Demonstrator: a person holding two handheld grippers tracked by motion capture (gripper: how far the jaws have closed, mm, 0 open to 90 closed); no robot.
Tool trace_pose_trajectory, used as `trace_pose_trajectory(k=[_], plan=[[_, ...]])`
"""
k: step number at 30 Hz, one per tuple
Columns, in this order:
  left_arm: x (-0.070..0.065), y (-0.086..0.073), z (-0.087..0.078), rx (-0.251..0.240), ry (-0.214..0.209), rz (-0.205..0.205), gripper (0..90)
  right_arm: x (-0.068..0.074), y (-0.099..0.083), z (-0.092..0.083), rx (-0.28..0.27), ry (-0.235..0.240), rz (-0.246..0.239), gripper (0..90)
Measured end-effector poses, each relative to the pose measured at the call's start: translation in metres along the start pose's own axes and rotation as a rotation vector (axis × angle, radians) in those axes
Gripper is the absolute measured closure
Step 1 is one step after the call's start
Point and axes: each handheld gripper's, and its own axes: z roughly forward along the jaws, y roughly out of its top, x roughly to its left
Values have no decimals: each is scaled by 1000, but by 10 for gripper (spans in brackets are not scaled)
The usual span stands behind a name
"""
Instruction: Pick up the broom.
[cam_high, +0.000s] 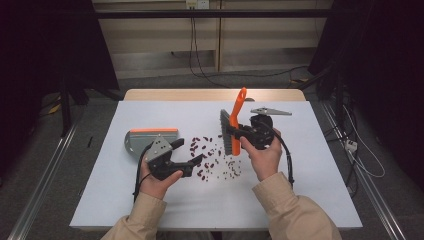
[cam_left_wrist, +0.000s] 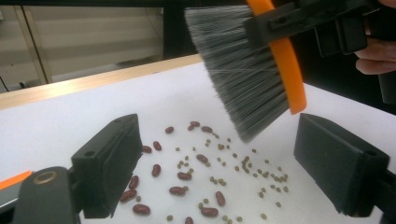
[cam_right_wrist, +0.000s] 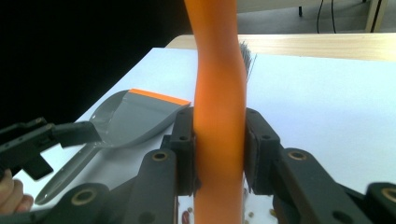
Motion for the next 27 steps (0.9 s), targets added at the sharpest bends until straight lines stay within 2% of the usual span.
trace_pose_trajectory(k=[6,10,12,21,27], plan=[[8,-1,-11,6,-15,-11,86,-11,0,-10,42,-15,-20,697],[12,-1,-18,9,-15,-10,48,-19,-1,-17,50,-25,-25,698],[14,-1,-22,14,-26,-4,45,-22,-2,-20,58,-39,-32,697],[24,-4,-37,23,-12,14,36,-37,-2,-33,92,-69,-49,698],[32,-11,-45,38,-6,5,36,-47,-4,-40,106,-92,-46,698]])
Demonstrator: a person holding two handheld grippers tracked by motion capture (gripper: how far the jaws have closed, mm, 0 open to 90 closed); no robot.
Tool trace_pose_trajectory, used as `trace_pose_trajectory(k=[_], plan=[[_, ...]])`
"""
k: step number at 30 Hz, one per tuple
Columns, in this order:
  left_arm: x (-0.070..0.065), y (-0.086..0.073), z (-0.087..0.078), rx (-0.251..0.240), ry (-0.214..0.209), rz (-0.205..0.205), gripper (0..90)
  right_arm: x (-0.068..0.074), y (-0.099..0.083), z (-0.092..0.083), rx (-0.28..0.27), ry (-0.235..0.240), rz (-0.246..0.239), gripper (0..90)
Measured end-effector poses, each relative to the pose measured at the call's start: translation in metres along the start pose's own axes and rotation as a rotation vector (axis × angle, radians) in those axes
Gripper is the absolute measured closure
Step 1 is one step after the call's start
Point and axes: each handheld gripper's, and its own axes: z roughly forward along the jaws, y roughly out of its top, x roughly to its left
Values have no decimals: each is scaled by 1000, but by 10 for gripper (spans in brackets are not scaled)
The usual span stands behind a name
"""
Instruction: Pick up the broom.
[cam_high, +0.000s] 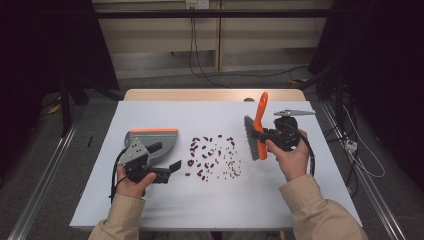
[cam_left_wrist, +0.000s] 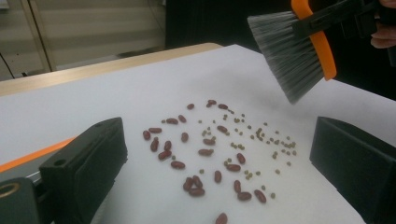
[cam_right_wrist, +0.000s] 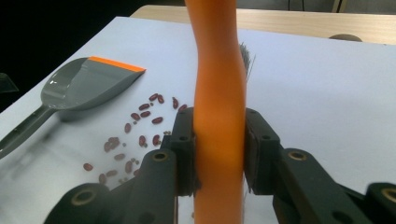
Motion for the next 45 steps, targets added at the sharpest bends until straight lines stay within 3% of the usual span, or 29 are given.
trace_pose_trajectory(k=[23,34,45], plan=[[16,-15,-27,13,7,-3,36,-25,-15,-8,56,-50,26,698],[17,-21,-30,21,3,-8,36,-36,-23,-10,121,-71,61,698],[18,-22,-29,25,1,-8,36,-35,-21,24,139,-98,50,700]])
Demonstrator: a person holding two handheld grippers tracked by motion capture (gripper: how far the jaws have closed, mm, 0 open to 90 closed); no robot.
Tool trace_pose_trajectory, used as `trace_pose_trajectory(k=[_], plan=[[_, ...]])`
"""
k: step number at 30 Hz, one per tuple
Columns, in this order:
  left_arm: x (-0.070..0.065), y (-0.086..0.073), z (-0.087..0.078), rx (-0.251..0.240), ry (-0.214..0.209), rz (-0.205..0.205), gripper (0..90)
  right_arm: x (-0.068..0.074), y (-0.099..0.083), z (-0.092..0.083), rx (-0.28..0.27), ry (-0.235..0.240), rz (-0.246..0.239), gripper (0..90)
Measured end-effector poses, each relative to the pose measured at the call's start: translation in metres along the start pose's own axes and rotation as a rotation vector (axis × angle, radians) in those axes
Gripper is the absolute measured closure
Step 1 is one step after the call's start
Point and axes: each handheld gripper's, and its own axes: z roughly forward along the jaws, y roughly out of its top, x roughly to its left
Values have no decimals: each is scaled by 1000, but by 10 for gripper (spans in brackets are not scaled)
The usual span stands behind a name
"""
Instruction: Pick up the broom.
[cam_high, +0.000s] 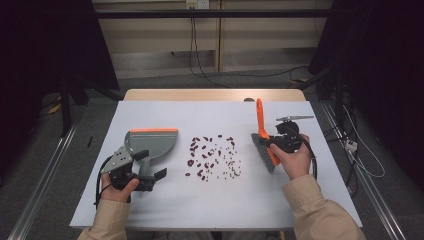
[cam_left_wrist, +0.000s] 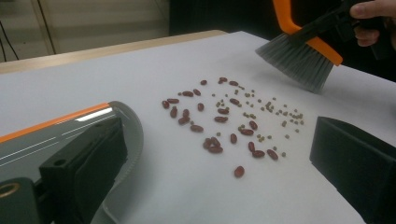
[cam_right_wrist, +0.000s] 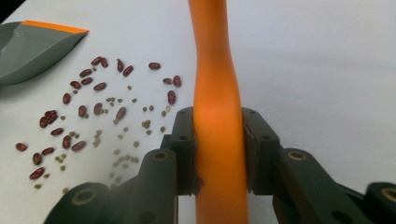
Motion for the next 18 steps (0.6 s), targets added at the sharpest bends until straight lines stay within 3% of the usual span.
trace_pose_trajectory(k=[9,18], plan=[[2,-2,1,4,2,-4,36,2,6,25,14,-41,-7,700],[5,-3,3,6,2,-12,36,-1,5,32,16,-62,-24,687]])
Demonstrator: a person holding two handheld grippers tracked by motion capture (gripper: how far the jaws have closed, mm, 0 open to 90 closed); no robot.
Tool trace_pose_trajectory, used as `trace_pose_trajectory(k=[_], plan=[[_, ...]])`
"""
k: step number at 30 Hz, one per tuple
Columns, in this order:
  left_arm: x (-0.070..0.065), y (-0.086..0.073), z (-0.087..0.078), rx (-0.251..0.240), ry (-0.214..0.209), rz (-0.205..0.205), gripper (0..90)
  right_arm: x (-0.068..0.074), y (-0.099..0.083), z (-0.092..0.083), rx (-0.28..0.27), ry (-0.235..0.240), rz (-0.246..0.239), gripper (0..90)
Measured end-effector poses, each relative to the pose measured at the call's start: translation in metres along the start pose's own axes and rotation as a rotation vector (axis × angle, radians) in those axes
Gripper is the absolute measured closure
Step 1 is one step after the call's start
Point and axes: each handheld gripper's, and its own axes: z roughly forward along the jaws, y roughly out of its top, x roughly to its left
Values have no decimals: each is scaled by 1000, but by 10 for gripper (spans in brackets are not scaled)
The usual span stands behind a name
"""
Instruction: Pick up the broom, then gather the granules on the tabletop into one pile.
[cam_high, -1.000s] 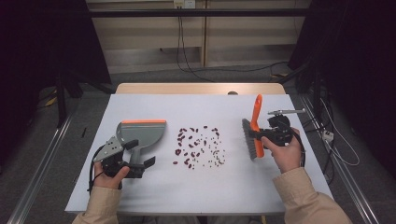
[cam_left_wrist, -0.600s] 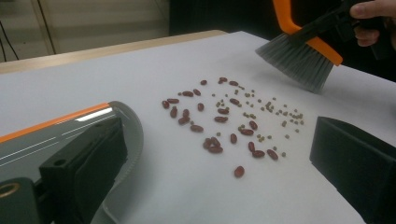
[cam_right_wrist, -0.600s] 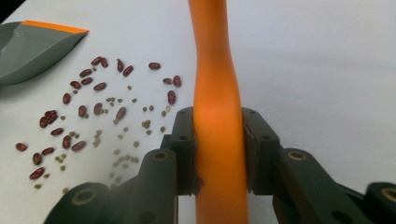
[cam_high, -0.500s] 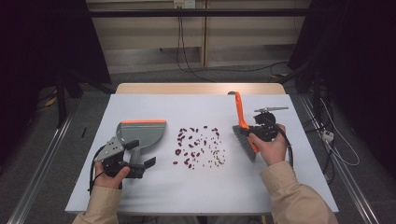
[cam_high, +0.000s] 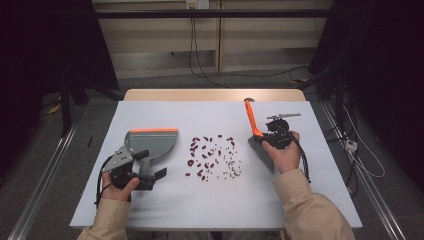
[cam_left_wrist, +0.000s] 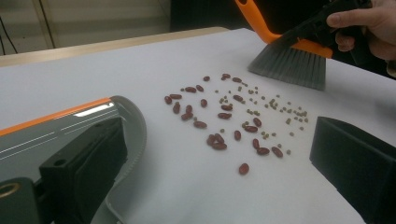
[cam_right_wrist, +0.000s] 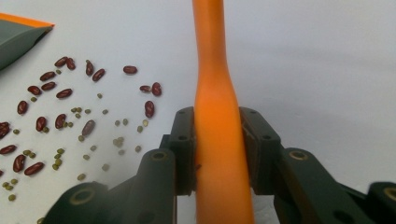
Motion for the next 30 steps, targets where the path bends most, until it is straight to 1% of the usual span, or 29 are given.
trace_pose_trajectory(k=[5,7,9,11,13,15,18,20,21,24,27,30], plan=[[0,-1,1,4,0,-3,36,1,0,4,-4,-1,-18,658],[0,-1,1,3,1,-4,36,2,0,4,-11,2,-16,630],[1,-1,1,6,1,1,36,2,0,2,-16,-5,-19,588],[1,-2,1,9,4,-3,36,2,0,1,-18,4,-20,577],[1,-2,1,6,5,-4,36,2,0,-1,-22,-1,-25,542],[1,-1,1,2,4,-7,36,3,0,-3,-21,5,-30,504],[1,-1,1,1,6,-10,36,5,-1,-7,-23,-3,-46,473],[1,-2,0,3,6,-8,36,4,-3,-9,-29,6,-57,463],[1,-2,0,1,3,-8,36,5,-3,-11,-25,5,-56,456],[0,-2,-1,2,6,-6,36,7,-5,-15,-18,4,-73,449],[0,-2,-3,0,6,-5,36,8,-8,-19,-31,-10,-89,454],[-1,-2,-4,-4,9,-7,36,8,-11,-21,-25,-14,-88,454]])
